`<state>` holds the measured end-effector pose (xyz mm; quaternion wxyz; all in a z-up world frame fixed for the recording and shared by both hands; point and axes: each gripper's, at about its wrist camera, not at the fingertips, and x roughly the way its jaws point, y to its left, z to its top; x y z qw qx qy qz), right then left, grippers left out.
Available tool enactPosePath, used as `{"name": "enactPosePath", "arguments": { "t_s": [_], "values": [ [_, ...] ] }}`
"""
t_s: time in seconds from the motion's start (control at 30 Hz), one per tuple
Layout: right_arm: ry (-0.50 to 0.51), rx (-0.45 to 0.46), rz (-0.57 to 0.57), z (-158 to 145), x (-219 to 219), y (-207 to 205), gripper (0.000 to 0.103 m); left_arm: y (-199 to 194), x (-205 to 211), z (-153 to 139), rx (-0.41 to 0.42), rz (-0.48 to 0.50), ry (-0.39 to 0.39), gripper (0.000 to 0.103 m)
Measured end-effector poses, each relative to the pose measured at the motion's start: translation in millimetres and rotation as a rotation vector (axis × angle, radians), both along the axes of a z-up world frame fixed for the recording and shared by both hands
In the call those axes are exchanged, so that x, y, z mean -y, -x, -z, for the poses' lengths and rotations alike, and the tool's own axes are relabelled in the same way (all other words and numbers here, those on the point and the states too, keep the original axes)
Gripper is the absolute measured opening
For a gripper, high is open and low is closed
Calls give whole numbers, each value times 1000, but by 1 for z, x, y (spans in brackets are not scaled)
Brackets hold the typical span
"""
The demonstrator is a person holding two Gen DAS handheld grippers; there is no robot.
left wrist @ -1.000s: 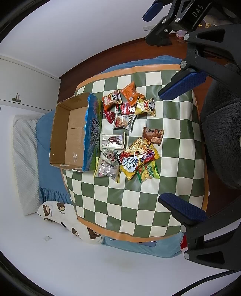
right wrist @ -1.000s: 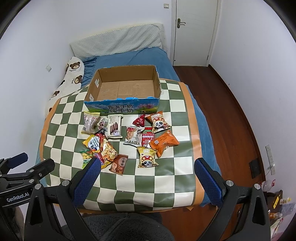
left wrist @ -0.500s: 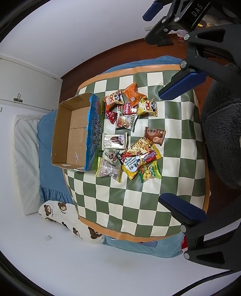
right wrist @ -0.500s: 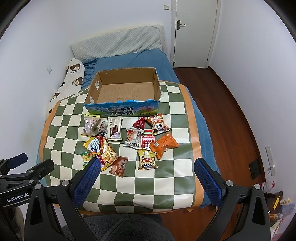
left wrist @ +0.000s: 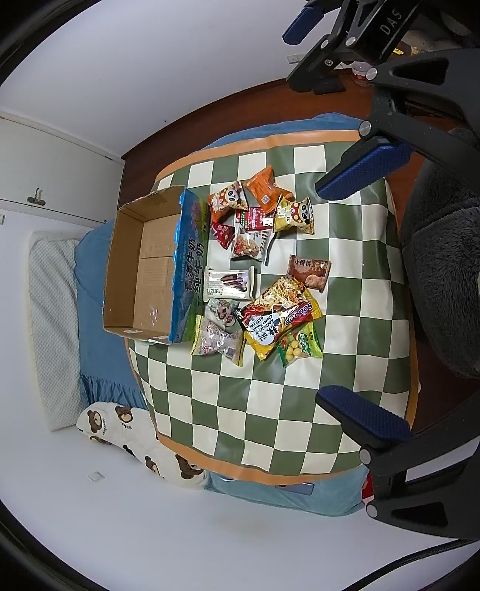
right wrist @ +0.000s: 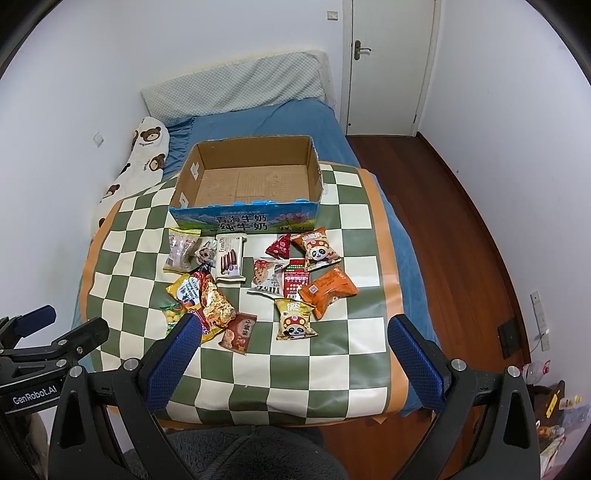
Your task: Organize snacks
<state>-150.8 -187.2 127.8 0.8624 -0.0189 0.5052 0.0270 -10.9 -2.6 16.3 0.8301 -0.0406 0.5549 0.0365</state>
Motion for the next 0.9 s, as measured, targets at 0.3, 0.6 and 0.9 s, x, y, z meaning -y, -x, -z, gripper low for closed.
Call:
{"name": "enactPosePath", "arguments": {
  "t_s": [0.3, 0.6, 0.9],
  "values": [
    [-1, 1, 2, -1, -1, 0, 102, 0, 0, 0, -3, -1, 3, 103],
    [-21, -12, 11, 12, 0, -13, 102, -9, -7, 11, -18, -7, 17, 103],
    [-89, -153, 58, 122, 11, -73, 102, -79, -82, 149, -289, -248, 233, 103]
  ]
}}
